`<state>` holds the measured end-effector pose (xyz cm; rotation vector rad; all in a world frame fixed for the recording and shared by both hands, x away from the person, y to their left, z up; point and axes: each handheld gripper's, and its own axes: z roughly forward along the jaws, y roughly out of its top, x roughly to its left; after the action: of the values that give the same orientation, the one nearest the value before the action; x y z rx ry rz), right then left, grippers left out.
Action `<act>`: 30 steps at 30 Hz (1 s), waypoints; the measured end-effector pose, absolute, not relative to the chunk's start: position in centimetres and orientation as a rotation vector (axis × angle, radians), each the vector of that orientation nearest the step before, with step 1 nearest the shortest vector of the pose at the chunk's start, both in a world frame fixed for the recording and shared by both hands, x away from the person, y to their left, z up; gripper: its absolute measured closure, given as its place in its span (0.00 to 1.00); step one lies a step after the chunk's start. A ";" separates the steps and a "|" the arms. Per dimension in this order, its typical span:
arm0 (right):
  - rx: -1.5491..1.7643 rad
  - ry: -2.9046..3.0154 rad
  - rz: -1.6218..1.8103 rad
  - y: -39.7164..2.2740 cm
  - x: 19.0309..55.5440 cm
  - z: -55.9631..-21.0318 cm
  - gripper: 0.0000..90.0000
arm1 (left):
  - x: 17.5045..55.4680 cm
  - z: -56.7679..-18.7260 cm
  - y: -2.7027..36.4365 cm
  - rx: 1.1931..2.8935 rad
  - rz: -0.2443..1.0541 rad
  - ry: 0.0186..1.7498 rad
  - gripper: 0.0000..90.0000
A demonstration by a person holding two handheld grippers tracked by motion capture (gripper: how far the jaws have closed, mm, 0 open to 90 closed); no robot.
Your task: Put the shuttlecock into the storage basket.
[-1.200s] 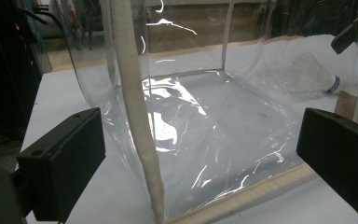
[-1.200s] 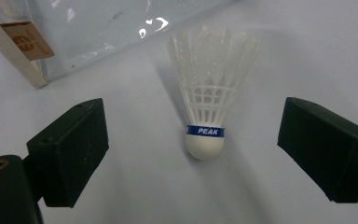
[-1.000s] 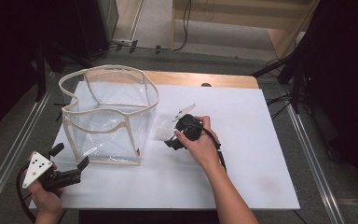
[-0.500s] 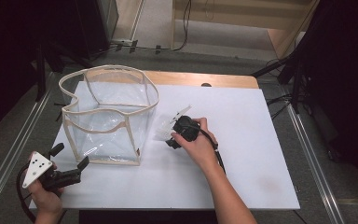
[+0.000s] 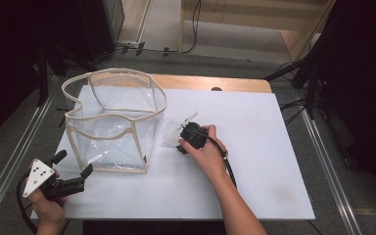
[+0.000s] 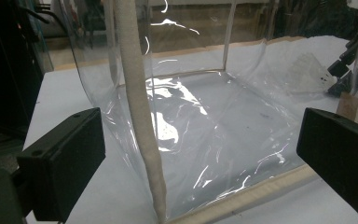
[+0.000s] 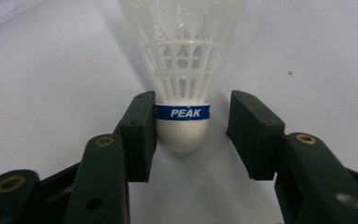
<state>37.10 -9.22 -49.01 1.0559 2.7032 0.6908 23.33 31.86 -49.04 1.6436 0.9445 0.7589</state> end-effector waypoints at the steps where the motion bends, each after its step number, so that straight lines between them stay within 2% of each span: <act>1: 1.058 2.701 0.696 -9.2 37.1 -49.0 0.61 | 23.3 -49.0 31.8 1.644 0.759 0.946 0.02; 3: 1.063 2.698 0.707 -9.3 37.2 -49.0 0.68 | 23.3 -49.0 31.8 1.644 0.759 0.946 0.02; 4: 1.072 2.693 0.711 -9.4 37.2 -49.0 0.69 | 23.3 -49.0 31.9 1.645 0.760 0.947 0.02; 30: 1.113 2.698 0.825 -11.1 37.2 -47.0 0.69 | 23.3 -49.0 31.8 1.646 0.760 0.947 0.02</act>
<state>37.25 -11.13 -47.02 1.1130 2.6975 0.8254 23.31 31.84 -49.04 1.6463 0.9466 0.7597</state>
